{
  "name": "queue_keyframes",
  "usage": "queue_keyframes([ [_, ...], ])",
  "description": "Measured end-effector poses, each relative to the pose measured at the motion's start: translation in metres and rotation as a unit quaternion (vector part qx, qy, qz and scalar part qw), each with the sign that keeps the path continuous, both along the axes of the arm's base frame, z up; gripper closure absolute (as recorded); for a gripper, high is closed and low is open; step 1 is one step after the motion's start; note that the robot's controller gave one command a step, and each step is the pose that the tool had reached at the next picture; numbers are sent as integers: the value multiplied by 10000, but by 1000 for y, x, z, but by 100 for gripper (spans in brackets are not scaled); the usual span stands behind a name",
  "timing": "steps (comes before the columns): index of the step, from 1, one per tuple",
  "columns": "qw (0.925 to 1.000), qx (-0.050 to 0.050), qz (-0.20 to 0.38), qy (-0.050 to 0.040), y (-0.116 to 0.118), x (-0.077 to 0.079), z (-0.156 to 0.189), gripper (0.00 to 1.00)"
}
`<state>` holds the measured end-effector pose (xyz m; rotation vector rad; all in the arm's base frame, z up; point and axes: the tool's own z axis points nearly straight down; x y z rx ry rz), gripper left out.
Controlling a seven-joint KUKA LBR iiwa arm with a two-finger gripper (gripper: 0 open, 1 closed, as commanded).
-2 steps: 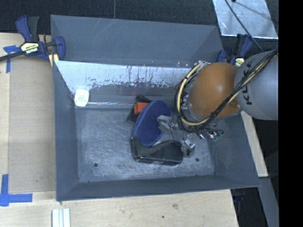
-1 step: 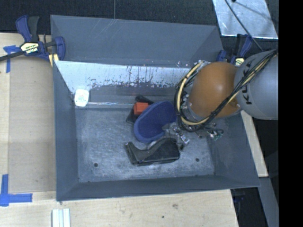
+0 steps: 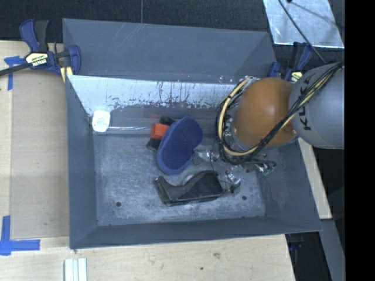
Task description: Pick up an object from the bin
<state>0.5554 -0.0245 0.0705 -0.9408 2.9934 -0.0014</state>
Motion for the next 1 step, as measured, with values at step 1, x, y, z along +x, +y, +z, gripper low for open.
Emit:
queue_keyframes([
  [1, 10000, 2, 4, 24, 21, -26, -1, 0],
])
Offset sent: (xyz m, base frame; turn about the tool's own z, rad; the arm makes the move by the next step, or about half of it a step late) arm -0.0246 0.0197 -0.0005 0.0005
